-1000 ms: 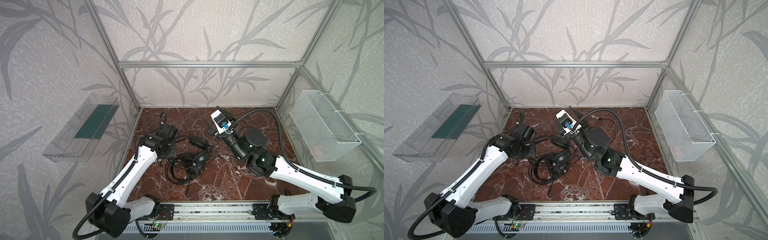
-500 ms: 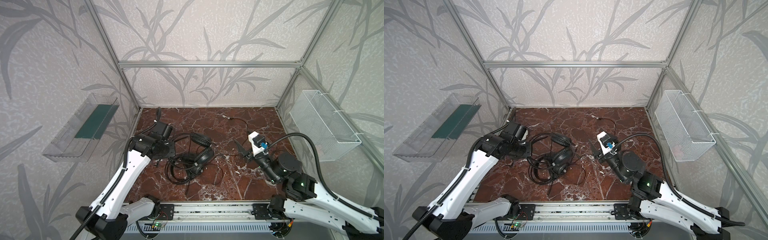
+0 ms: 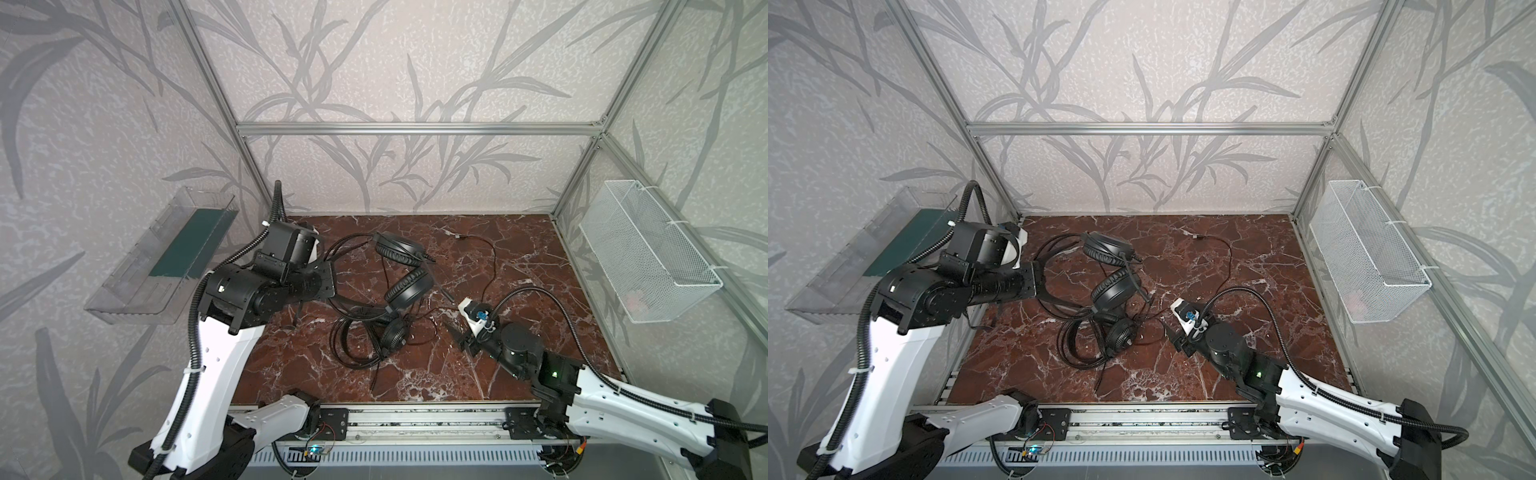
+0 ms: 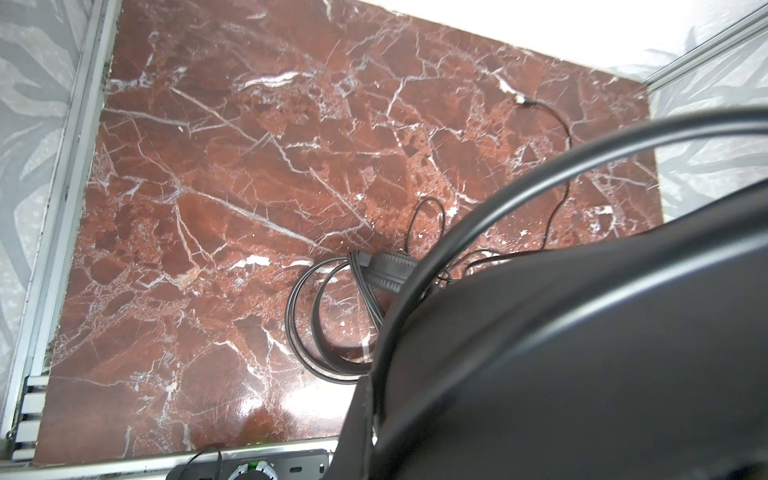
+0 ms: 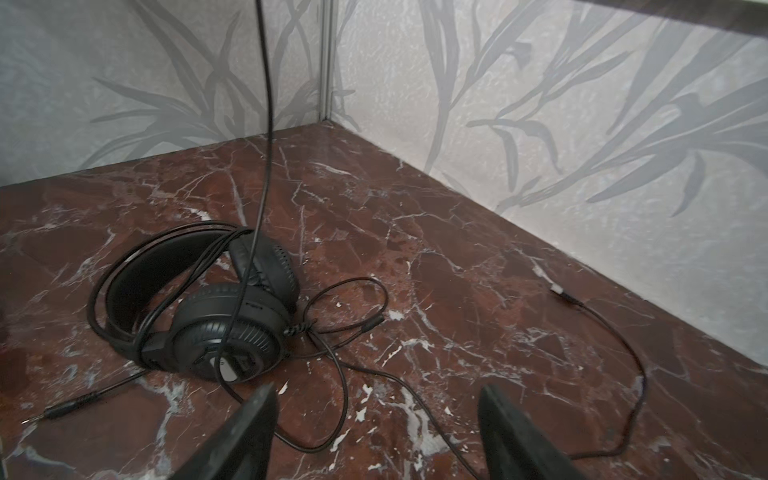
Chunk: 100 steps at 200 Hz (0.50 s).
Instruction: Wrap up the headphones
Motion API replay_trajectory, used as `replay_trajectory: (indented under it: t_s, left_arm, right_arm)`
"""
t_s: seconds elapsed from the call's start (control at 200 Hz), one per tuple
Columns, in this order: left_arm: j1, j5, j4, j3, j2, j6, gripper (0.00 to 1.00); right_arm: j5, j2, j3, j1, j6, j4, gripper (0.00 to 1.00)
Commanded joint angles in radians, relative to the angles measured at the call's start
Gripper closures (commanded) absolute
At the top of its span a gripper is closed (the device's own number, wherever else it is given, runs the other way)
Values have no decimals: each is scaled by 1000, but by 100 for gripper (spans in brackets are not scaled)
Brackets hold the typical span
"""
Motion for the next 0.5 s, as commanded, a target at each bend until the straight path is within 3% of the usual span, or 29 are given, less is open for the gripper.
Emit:
replay_trajectory:
  t_s: [0.0,0.225,0.495]
  left_arm:
    - [-18,45,10,85,12,-61,100]
    - [-77,9,-15,321,77,-100,100]
    - [-106,4,-23,476,147,-120,100]
  right_arm:
    - [-130,62,31,-2,59,138,23]
    - [-215,198,50,4,85,288,22]
    - [-222,303,105,17,64,375,22]
